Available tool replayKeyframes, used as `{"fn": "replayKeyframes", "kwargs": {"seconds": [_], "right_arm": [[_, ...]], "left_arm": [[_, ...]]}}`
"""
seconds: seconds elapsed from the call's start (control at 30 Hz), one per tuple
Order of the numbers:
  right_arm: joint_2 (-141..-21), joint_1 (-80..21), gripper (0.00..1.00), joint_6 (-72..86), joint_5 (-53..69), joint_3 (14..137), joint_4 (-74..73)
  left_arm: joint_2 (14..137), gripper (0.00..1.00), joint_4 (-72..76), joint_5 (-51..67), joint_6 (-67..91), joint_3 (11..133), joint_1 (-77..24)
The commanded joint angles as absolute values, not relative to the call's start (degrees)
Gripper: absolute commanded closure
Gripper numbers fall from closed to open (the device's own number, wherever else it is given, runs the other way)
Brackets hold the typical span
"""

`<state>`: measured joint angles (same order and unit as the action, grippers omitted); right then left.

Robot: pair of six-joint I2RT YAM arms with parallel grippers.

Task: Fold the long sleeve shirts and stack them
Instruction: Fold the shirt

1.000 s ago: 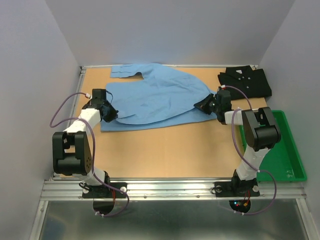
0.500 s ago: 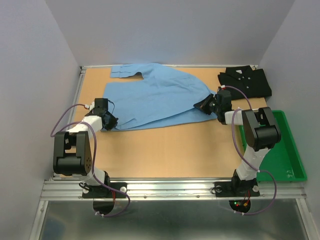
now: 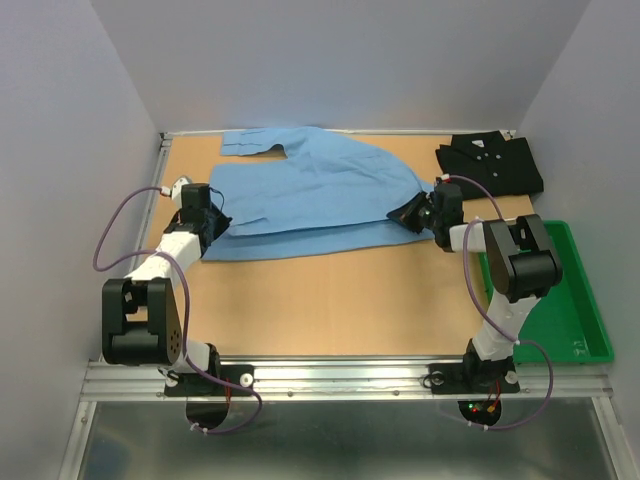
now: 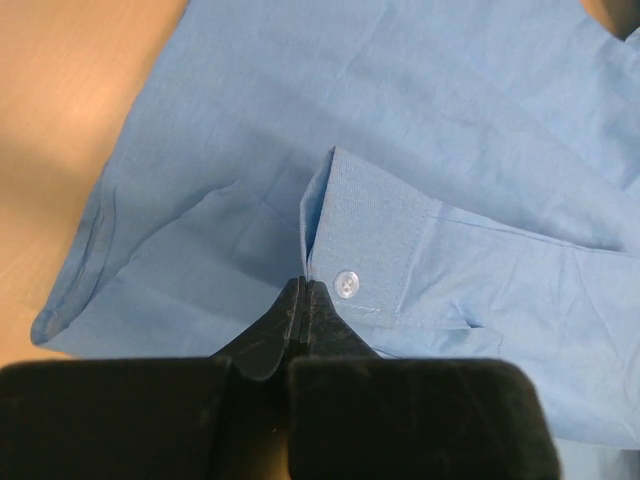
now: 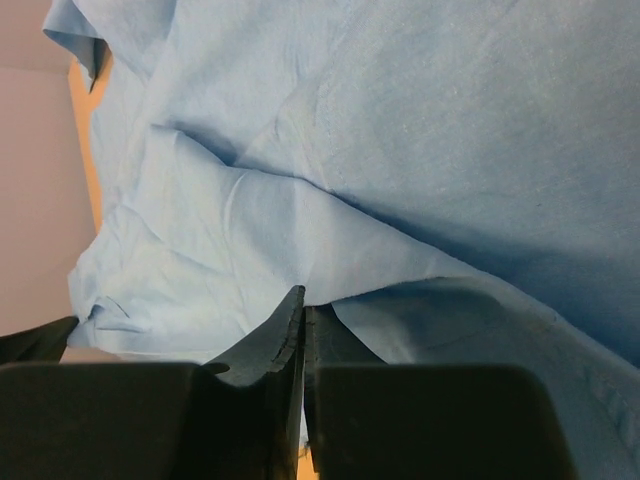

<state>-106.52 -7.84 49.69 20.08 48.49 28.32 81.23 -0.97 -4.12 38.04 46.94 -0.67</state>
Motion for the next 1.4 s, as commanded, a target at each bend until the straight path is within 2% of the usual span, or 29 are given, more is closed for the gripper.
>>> {"fn": "replayKeyframes", "kwargs": {"seconds": [0.0, 0.13, 0.27, 0.3, 0.37, 0.43, 0.5, 0.53, 0.6, 0.7, 0.73, 0.77, 0.83, 0.93, 1.07, 1.2, 1.37], "right_arm": [[-107.3, -6.9, 0.95, 48.5, 18.5, 47.1, 31.5], [-108.1, -6.9, 0.95, 48.9, 18.7, 46.3, 32.3], [-107.1, -6.9, 0.89, 48.6, 19.2, 45.3, 33.0], [-106.8, -6.9, 0.87, 48.4, 19.2, 45.1, 33.0], [-105.4, -6.9, 0.76, 48.2, 19.3, 44.3, 33.0], [-104.2, -6.9, 0.7, 47.9, 19.5, 43.9, 33.0], [-101.9, -6.9, 0.63, 47.8, 19.7, 43.3, 32.5], [-100.9, -6.9, 0.59, 47.6, 19.9, 43.3, 32.1], [-98.0, -6.9, 0.49, 46.5, 19.8, 43.9, 29.4], [-94.8, -6.9, 0.41, 44.4, 17.4, 45.3, 21.8], [-92.8, -6.9, 0.4, 42.7, 15.7, 46.2, 20.1], [-91.7, -6.9, 0.38, 41.7, 15.6, 46.7, 18.2], [-88.4, -6.9, 0.37, 39.7, 14.2, 47.2, 15.4], [-87.0, -6.9, 0.37, 38.8, 17.3, 48.6, 15.0], [-91.3, -8.3, 0.38, 38.8, 25.7, 55.2, 15.3], [-99.3, -11.5, 0.38, 39.8, 29.3, 60.7, 20.5], [-107.8, -11.9, 0.38, 46.3, 30.4, 60.9, 27.5]], "left_arm": [[81.2, 1.0, 5.0, -9.4, 36.1, 45.5, -0.4], [84.5, 1.0, 8.2, -10.0, 36.1, 44.6, -0.5], [85.9, 1.0, 8.4, -10.1, 35.5, 44.6, -0.5], [86.0, 0.99, 7.9, -10.0, 35.6, 44.7, -0.5], [86.0, 0.96, 6.7, -9.8, 36.3, 44.6, -0.5], [86.3, 0.92, 4.4, -9.8, 36.6, 44.7, -0.5], [86.1, 0.8, 2.2, -9.1, 36.5, 45.4, -0.4], [85.8, 0.71, 1.4, -9.1, 36.4, 45.7, -0.4], [83.9, 0.61, 0.1, -8.9, 35.9, 46.1, -0.5], [79.7, 0.44, -3.0, -9.8, 35.5, 46.4, -0.5], [78.5, 0.32, -3.8, -10.5, 35.0, 46.7, -0.5], [77.5, 0.32, -4.6, -10.9, 34.8, 46.9, -0.5], [74.4, 0.17, -6.6, -11.4, 33.6, 48.2, -0.4], [71.3, 0.16, -6.9, -10.3, 31.1, 49.9, -0.9], [72.5, 0.16, -6.4, -7.2, 27.8, 52.8, -4.5], [78.1, 0.16, -3.5, -4.5, 28.9, 53.8, -7.4], [85.9, 0.16, -1.8, -3.3, 31.2, 53.8, -7.9]]}}
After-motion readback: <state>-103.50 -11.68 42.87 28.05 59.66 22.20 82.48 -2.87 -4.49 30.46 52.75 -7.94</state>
